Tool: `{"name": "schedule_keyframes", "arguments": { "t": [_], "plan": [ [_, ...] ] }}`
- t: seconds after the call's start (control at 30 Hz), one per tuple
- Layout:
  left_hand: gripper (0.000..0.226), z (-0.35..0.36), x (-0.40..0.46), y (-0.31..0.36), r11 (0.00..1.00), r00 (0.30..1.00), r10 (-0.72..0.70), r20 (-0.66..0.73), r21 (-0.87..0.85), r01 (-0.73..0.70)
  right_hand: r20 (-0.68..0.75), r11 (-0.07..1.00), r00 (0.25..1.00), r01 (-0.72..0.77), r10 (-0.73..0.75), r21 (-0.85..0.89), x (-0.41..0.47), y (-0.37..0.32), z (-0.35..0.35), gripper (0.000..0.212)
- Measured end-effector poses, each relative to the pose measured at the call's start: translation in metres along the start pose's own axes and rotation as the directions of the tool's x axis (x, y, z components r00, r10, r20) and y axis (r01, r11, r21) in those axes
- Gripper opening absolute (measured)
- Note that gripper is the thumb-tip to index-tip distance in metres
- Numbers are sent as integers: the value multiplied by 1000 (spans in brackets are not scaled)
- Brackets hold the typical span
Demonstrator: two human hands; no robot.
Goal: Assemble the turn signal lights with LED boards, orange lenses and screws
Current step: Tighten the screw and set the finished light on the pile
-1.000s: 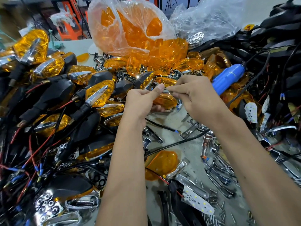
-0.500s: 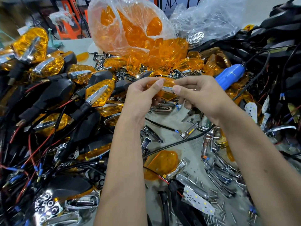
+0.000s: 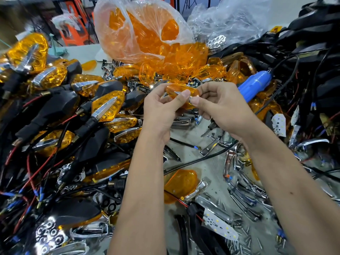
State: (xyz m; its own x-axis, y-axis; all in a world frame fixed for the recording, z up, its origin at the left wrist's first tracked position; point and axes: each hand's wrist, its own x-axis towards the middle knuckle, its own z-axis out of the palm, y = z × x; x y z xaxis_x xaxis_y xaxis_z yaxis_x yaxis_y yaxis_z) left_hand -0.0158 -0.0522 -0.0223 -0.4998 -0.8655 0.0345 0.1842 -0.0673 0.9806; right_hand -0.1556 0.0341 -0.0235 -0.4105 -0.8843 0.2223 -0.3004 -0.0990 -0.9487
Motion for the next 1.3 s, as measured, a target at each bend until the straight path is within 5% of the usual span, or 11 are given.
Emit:
{"name": "schedule_keyframes", "arguments": {
  "t": [0.37,0.57,0.87,1.0,1.1,1.2,1.3],
  "plan": [
    [14,-8,3,-2,992,991,3,132,-122,13,61,996,994,84,-86,24,-2,0,-12,30],
    [36,-6,1,-1,980,984,-60,169,-177,90,21,976,983,184,-183,-120,0,1,-13,32],
    [21,0,-1,2,976,978,-168,127,-118,183,101,787,919,380,-381,-486,-3,-5,-10,20],
    [11,0,1,-2,993,993,-119,4,3,119,177,801,937,348,-300,-487,-3,-6,-7,25],
    [28,-3,5,-2,993,988,17,-152,120,2,84,923,963,269,-255,-274,-4,-9,-5,20],
    [29,-7,5,0,998,995,21,-100,67,-14,-99,952,969,201,-229,-231,-3,-10,-9,11],
    [29,-10,3,2,993,999,-36,-7,109,36,-98,972,988,97,-120,-213,-2,-5,-14,10]
  ]
}}
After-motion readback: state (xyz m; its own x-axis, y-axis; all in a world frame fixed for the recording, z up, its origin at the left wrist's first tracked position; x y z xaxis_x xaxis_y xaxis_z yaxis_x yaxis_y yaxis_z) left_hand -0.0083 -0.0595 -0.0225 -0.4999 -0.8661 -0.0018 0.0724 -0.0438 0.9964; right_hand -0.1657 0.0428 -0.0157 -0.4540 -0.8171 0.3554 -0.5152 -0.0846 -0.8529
